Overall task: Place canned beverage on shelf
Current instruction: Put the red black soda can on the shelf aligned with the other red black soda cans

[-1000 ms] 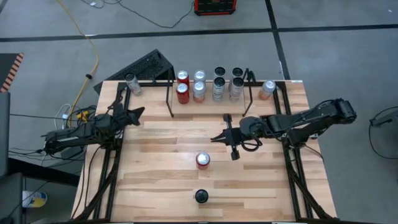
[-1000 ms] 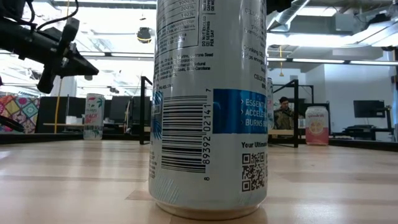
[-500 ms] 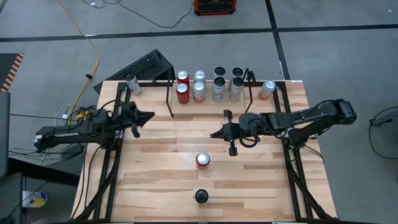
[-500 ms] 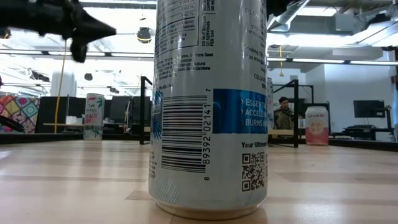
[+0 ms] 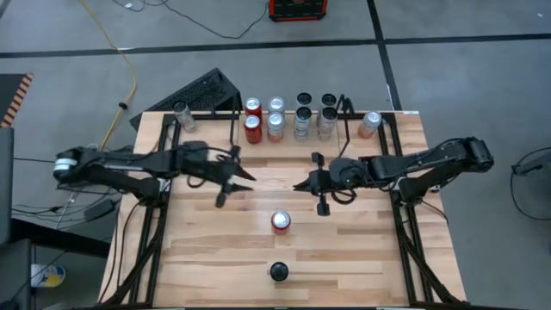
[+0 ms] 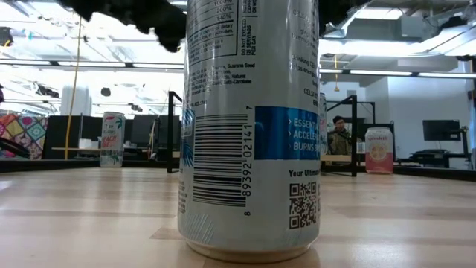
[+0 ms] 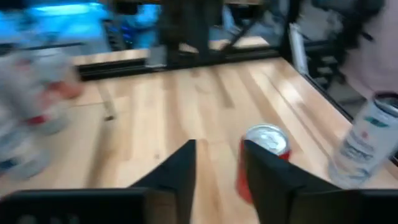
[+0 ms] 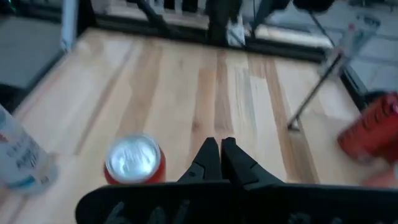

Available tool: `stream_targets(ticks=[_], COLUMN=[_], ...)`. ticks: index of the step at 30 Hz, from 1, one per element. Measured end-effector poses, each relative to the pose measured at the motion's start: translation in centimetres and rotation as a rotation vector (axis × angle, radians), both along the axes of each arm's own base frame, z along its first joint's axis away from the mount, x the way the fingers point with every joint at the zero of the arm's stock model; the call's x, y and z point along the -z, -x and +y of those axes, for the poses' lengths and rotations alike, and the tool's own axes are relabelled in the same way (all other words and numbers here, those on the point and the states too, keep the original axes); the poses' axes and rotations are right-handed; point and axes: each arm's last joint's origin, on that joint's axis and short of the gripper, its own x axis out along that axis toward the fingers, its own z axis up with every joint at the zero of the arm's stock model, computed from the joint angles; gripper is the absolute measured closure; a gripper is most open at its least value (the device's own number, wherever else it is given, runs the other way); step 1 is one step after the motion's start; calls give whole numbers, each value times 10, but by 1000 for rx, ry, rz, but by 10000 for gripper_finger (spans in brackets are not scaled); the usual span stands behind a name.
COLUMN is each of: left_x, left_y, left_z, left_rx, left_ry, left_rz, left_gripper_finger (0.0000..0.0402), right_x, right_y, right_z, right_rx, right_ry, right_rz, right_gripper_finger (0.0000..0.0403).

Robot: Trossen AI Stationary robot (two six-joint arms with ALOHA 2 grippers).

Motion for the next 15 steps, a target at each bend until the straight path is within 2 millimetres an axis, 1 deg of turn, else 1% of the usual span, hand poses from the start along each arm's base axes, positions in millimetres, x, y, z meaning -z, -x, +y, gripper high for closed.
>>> stream_targets(ticks=[3, 7, 9, 12, 15], left_x=[0, 6, 11, 13, 13], left_y=[-26, -58, -70, -85, -97], left_z=[-6, -17, -24, -33, -38], left_rx=[64, 105, 123, 153, 187], left_ry=[-3, 10, 26, 23, -8], left_rz=[31, 88, 121, 138, 137], left_gripper_finger=[233, 171, 142, 103, 78], right_x=[0, 2, 1, 3, 5], right_y=[9, 15, 14, 16, 18], right_z=[0, -2, -2, -1, -1], right_rx=[40, 69, 68, 63, 60], right_ry=[20, 30, 28, 31, 36], right_rz=[52, 100, 87, 115, 143], right_gripper_finger=[403, 403, 403, 403, 403])
